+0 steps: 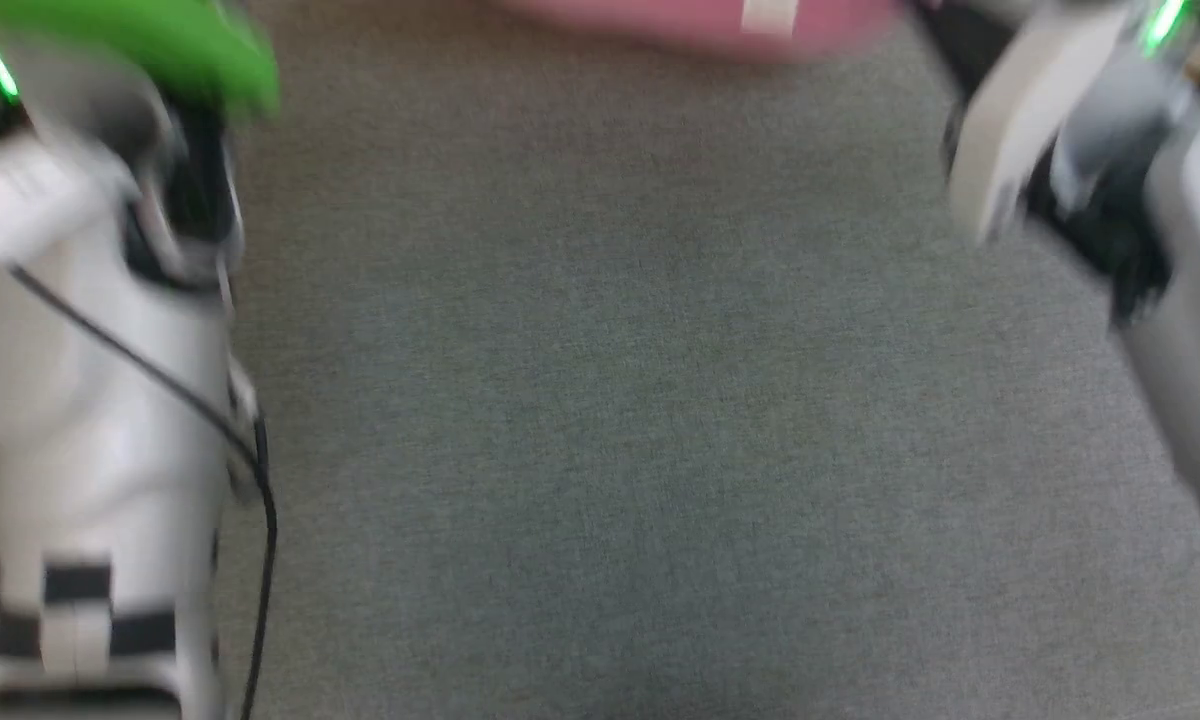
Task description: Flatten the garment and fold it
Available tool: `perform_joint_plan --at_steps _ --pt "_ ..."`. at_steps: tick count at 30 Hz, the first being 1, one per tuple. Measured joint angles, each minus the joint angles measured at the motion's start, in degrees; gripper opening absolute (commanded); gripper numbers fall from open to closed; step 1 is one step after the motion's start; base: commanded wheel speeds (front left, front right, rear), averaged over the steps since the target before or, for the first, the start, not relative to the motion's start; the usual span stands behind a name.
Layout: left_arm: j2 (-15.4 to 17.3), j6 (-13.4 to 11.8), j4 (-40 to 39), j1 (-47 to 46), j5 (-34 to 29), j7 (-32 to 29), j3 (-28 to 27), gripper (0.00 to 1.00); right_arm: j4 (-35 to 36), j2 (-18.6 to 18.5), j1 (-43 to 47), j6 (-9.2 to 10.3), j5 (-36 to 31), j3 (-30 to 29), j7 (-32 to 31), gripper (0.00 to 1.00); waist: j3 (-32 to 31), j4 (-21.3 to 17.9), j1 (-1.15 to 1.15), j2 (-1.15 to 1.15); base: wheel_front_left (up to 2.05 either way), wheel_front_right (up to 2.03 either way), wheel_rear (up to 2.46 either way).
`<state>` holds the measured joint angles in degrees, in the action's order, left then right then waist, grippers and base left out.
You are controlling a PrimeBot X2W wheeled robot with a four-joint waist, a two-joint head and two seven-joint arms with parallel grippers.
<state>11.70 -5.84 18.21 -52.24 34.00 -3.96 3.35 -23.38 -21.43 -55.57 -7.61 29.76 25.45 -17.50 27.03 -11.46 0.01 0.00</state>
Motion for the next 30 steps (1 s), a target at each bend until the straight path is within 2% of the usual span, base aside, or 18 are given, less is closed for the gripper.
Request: perform_joint_plan --at_steps 5,10,17,22,25,27,30 --pt "1.93 -0.34 -5.94 19.72 -0.19 -7.08 2.56 0.0 6.14 -4.59 13.86 0.0 7.15 3.12 -3.48 0.0 -4.12 1.3 -0.01 0.0 0.0 0.0 0.0" --pt "3.48 -2.15 -14.69 37.63 2.52 -15.34 3.05 0.0 11.0 -6.98 26.53 0.0 8.86 2.07 -5.21 0.0 -8.71 2.69 -0.01 0.0 0.0 0.0 0.0" --pt "6.89 -5.33 -27.85 57.81 5.65 -28.02 4.92 0.0 17.75 -7.36 42.22 -0.01 7.36 -4.04 -9.44 0.0 -14.82 4.65 -0.02 0.0 0.0 0.0 0.0" --pt "8.4 -8.78 -36.66 69.04 7.49 -34.41 5.84 0.0 23.91 -5.68 53.02 -0.01 5.33 -9.7 -16.58 0.0 -18.22 6.19 -0.02 0.0 0.0 0.0 0.0" --pt "8.57 -10.1 -41.14 73.58 7.87 -35.77 6.31 0.0 27.96 -4.26 59.14 0.0 4.94 -13.23 -22.2 0.0 -19.39 7.12 -0.02 0.0 0.0 0.0 0.0" --pt "7.97 -10.28 -43.59 74.35 7.94 -34.44 6.32 0.0 31.17 -3.49 62.14 0.0 4.28 -15.38 -24.47 0.0 -19.78 7.64 -0.02 0.0 0.0 0.0 0.0" --pt "5.41 -8.59 -45.68 73.26 8.67 -29.44 5.82 0.0 35.72 -1.72 63.36 0.01 2.53 -18.26 -24.12 0.0 -19.62 7.96 -0.02 0.0 0.0 0.0 0.0"
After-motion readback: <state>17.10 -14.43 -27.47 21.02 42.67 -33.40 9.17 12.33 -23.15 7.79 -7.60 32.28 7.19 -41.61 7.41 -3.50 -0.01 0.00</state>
